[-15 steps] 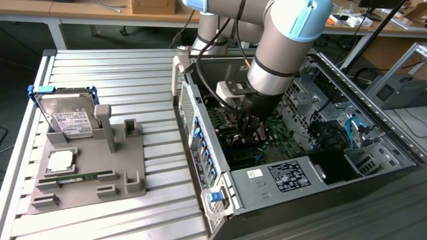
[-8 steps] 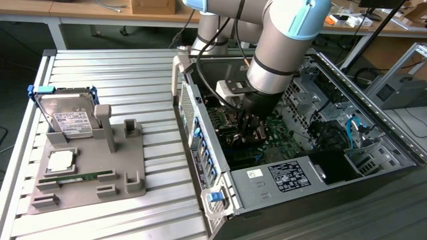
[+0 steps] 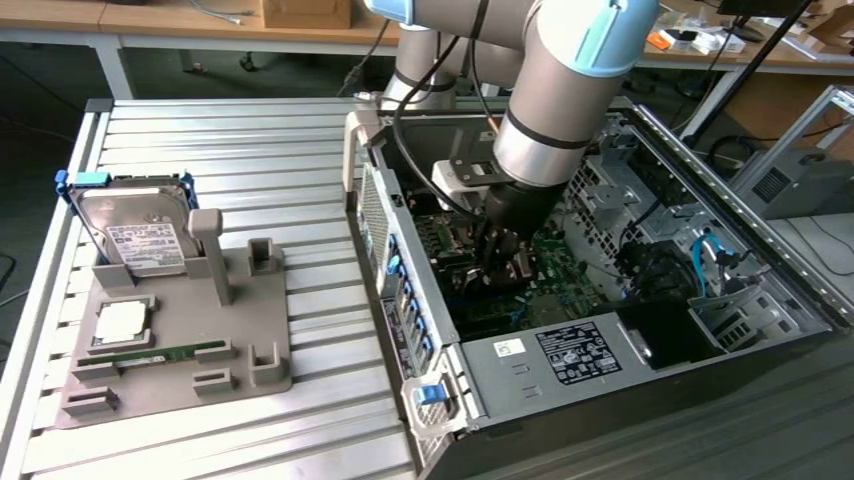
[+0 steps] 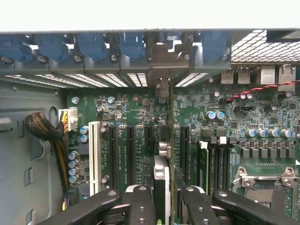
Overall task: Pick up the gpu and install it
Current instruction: 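Insert the gpu into the slot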
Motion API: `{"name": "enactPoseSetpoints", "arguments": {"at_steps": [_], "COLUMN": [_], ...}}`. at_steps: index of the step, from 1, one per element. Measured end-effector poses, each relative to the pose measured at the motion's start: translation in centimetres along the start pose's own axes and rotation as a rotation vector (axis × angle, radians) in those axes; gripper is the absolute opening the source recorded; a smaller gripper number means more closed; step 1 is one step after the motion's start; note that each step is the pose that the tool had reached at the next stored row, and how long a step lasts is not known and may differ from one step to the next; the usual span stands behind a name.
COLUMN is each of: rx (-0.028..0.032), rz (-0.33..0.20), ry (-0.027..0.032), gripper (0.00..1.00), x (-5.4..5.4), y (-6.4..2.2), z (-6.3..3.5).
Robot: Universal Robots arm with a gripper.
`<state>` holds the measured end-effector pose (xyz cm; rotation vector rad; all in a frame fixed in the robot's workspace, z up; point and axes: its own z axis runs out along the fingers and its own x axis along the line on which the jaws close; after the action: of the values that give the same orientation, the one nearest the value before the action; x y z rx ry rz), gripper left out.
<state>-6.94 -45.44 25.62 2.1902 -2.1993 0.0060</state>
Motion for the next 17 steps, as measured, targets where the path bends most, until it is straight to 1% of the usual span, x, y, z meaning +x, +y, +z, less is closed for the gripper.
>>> {"name": "enactPoseSetpoints", "arguments": {"at_steps": [3,4,5,7,9,12,14,17], "rx": [-0.0003,-0.0003,-0.0002,-0.0002,0.0,-0.0001,-0.0001,-0.0003], "rz": [0.0,0.0,0.0,0.0,0.0,0.0,0.0,0.0], "ry": [-0.0106,-0.0133,-0.0143,-0.0142,-0.0103,-0.0092,-0.0096,-0.0132], "gripper": [0.27,0.27,0.27,0.27,0.27,0.27,0.27,0.27], "x": [-0.01,-0.01,-0.01,-0.01,-0.01,-0.01,-0.02,-0.02], "y": [0.01,0.0,-0.01,-0.01,-0.02,-0.01,-0.01,-0.01], "z": [0.01,0.02,0.04,0.05,0.07,0.06,0.06,0.12]}}
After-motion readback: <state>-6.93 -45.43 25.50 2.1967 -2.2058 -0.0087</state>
